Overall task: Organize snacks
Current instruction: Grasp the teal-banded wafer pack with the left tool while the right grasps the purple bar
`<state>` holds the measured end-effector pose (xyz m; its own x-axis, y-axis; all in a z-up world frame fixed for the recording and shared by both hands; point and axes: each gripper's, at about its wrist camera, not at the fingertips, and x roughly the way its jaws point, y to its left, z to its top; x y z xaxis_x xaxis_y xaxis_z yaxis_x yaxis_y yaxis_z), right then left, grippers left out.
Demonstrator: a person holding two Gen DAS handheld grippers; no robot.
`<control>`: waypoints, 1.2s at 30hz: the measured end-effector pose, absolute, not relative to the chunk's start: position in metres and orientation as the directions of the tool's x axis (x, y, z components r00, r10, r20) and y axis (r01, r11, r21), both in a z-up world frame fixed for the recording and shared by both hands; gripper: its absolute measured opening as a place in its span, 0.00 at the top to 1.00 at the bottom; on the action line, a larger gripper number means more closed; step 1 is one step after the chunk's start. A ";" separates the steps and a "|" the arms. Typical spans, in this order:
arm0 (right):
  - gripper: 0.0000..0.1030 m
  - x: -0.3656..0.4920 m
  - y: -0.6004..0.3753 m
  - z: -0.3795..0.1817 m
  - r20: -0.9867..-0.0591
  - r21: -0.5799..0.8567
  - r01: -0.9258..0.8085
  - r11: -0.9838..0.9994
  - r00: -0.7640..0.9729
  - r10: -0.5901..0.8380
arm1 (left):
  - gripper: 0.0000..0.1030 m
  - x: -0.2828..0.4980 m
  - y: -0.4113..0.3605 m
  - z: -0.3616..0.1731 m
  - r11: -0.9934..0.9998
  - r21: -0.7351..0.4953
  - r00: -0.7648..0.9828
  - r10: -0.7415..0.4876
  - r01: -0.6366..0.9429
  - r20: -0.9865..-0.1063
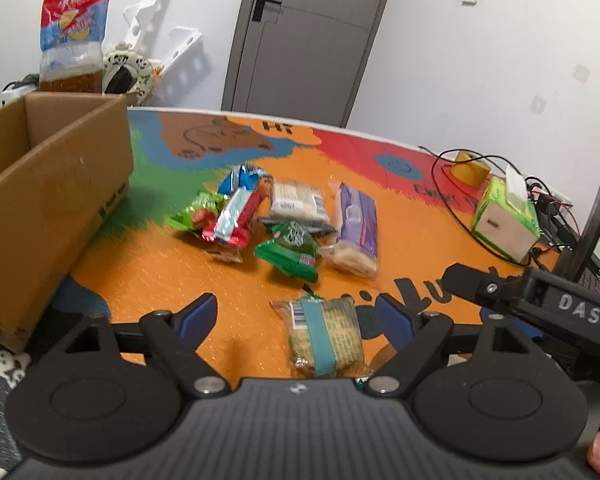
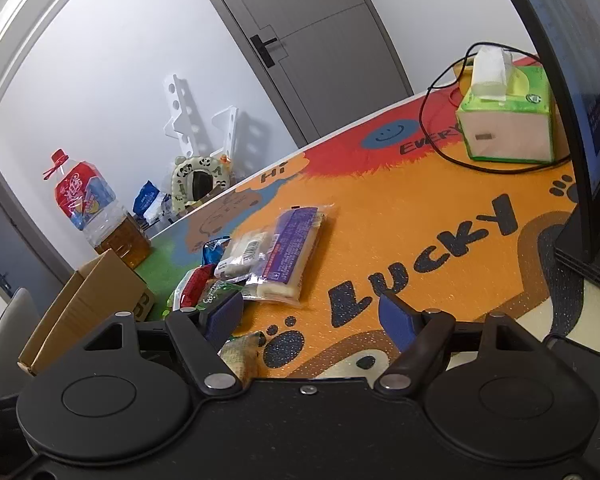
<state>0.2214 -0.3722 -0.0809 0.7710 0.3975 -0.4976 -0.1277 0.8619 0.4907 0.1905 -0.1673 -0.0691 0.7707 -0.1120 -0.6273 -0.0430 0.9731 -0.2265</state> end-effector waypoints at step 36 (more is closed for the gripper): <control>0.27 0.277 -0.326 -0.088 -0.549 0.449 -0.151 0.881 0.731 0.405 | 0.55 0.210 -0.129 -0.070 0.971 -0.208 0.798 -0.030 -0.121 -0.602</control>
